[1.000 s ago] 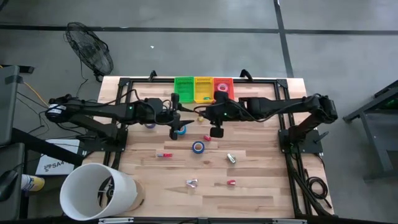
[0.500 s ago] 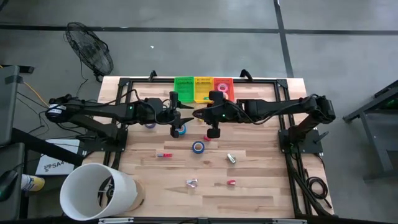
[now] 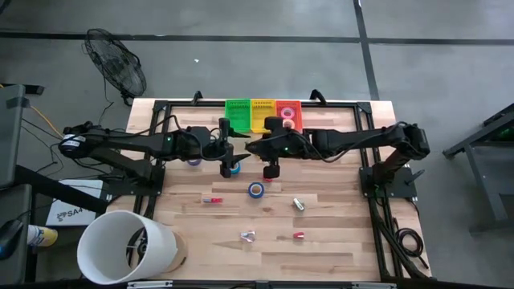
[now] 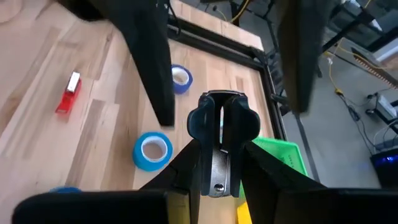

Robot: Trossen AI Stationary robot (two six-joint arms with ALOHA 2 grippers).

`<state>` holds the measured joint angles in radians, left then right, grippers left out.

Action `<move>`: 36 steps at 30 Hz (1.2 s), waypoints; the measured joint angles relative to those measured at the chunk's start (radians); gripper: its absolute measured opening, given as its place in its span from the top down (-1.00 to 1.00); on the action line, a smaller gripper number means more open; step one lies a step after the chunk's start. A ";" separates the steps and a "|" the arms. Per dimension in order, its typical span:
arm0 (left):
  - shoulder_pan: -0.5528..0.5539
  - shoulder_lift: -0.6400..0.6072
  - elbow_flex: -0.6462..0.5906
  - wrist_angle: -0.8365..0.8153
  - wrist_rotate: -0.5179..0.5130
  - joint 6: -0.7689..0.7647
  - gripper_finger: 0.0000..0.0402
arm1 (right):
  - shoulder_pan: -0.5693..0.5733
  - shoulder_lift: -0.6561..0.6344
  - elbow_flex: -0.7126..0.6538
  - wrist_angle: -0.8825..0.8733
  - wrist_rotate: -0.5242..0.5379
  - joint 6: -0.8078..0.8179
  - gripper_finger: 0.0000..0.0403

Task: Pick and place Stapler, Stapler remover, tape
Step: Put the dark gray staple remover into the green bin

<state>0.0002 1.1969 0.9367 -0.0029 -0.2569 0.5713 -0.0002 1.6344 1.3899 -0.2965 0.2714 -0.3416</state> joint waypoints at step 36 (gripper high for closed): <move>0.000 -0.001 -0.001 -0.051 0.053 -0.053 0.49 | 0.000 0.007 -0.001 0.009 -0.029 -0.032 0.62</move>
<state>0.0006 1.1957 0.9360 -0.0535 -0.2038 0.5180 -0.0002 1.6409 1.3888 -0.2874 0.2425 -0.3737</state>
